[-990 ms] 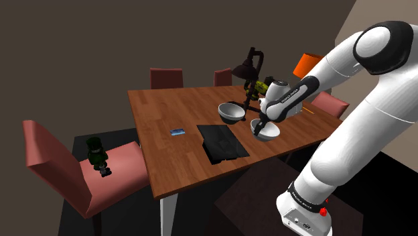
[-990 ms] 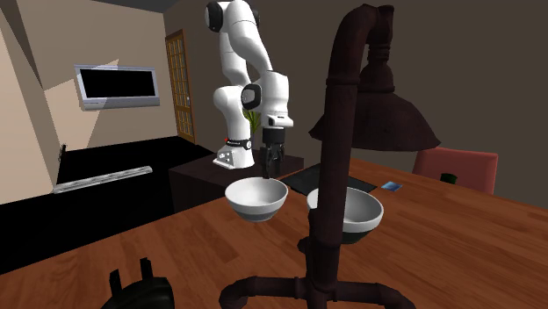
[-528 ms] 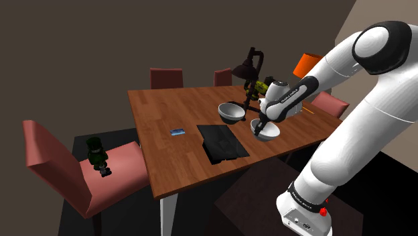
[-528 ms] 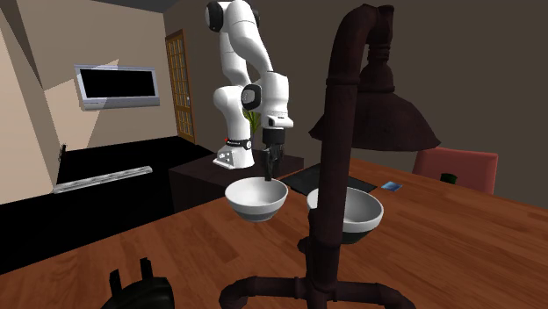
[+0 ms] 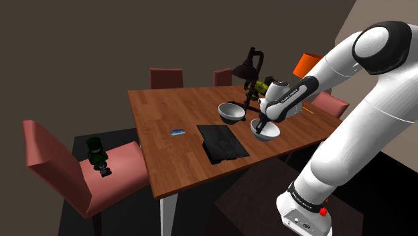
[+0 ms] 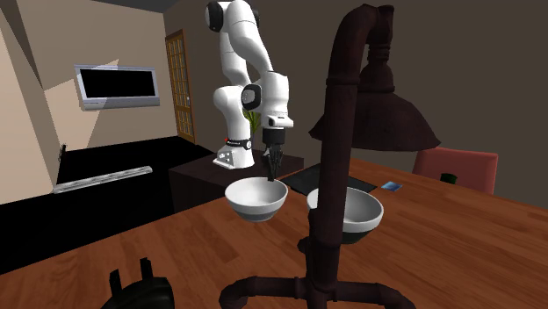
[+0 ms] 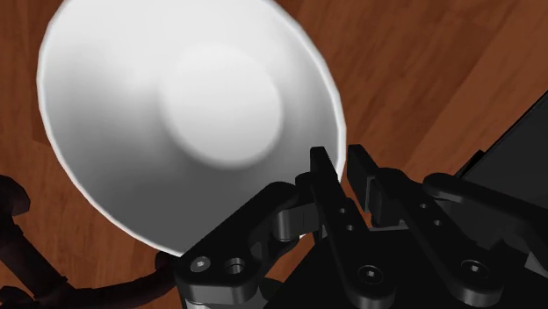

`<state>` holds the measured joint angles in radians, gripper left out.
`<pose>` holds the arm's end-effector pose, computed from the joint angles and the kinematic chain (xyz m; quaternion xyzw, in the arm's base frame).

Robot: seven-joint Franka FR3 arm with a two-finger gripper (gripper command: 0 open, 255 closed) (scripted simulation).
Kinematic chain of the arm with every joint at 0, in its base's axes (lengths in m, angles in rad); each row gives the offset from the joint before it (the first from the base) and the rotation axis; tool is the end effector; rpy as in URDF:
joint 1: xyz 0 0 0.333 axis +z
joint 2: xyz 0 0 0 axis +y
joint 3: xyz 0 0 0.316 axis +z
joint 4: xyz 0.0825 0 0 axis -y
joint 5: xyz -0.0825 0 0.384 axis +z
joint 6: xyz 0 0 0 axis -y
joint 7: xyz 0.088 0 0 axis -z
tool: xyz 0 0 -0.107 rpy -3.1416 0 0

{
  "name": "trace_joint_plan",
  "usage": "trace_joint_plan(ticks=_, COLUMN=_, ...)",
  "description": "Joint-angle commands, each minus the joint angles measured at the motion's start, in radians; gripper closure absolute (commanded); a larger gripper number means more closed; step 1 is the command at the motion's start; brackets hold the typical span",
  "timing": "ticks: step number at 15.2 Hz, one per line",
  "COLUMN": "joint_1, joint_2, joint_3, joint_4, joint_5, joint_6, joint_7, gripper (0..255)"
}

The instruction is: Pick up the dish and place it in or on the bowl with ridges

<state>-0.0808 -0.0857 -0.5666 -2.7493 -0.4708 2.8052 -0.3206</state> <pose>0.3360 -0.2214 0.2517 0.9940 0.0531 0.0277 0.0920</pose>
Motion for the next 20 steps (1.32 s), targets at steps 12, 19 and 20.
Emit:
trace_joint_plan(ticks=12, joint_1=-0.013, joint_2=-0.194, joint_3=0.030, joint_4=0.025, joint_5=-0.021, joint_6=-0.216, joint_7=-0.003, gripper=255)
trace_joint_plan(ticks=19, joint_1=-0.015, joint_2=-0.292, joint_3=0.054, joint_4=0.057, joint_5=-0.010, joint_6=-0.344, joint_7=-0.016, gripper=255)
trace_joint_plan(ticks=20, joint_1=-0.015, joint_2=-0.304, joint_3=0.058, joint_4=0.062, joint_5=-0.008, joint_6=-0.362, joint_7=-0.018, gripper=255)
